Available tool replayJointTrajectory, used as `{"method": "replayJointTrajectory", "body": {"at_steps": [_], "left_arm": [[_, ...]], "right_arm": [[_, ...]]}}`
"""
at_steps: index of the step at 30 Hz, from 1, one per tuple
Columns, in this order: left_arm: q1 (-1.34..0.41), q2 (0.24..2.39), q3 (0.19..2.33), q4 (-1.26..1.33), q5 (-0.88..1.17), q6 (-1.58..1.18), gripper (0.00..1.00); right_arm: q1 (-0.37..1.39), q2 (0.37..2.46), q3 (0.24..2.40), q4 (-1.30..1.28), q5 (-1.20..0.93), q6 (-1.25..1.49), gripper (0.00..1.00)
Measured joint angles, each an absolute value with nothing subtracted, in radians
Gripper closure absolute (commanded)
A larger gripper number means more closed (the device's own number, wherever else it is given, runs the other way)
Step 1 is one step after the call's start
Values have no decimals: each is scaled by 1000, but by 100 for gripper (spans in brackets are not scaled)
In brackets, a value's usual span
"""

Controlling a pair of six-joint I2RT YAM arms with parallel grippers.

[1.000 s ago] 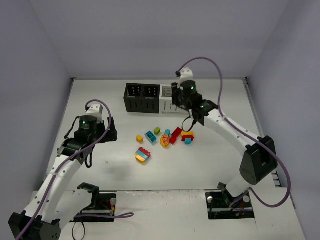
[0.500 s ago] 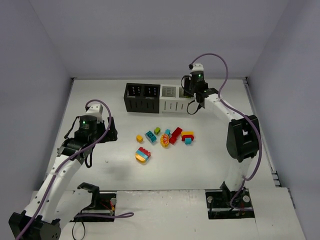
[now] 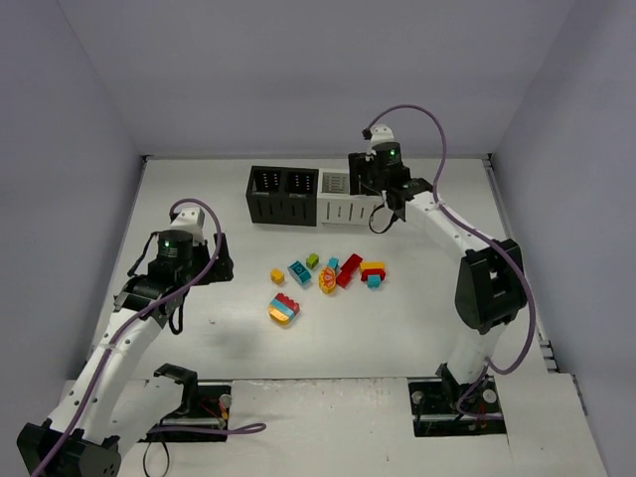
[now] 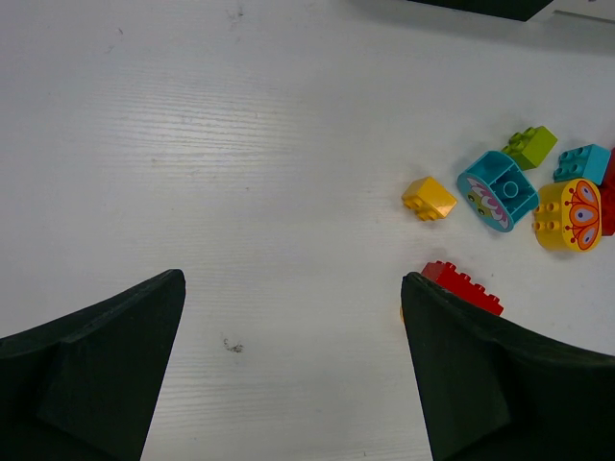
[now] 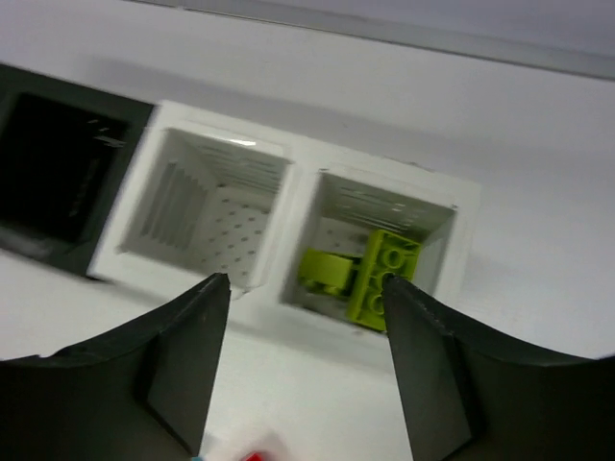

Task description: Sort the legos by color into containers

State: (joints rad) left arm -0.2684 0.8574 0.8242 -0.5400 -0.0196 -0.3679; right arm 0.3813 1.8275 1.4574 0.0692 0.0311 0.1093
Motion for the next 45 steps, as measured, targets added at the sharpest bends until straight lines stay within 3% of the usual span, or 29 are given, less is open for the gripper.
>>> {"method": "replayJointTrajectory", "body": {"at_steps": [6,11,19,31,34,39,45], "left_arm": [[-268,860,824,-540,-20,-368,13],[-268,863,824,-540,-19,-368,13],[-268,863,824,-540,-19,-368,13],[-269,863,824,-540,-19,-368,13],[-269,863,824,-540,-19,-368,13],[-269,863,824,-540,-19,-368,13],[-269,863,824,-540,-19,-368,13]], "right_arm": [[503,1713,1413,72,-35,66,50],[588,1703,1319,72,-94,55,43],[652,1814,1207,45,-141,49,42],[722,1910,1202,62,-154,23,40],[722,1936,1202,65,-152,21,44],[722,1951,1202,80,-142,19,59],[722,1951,1205,103,-126,1,97]]}}
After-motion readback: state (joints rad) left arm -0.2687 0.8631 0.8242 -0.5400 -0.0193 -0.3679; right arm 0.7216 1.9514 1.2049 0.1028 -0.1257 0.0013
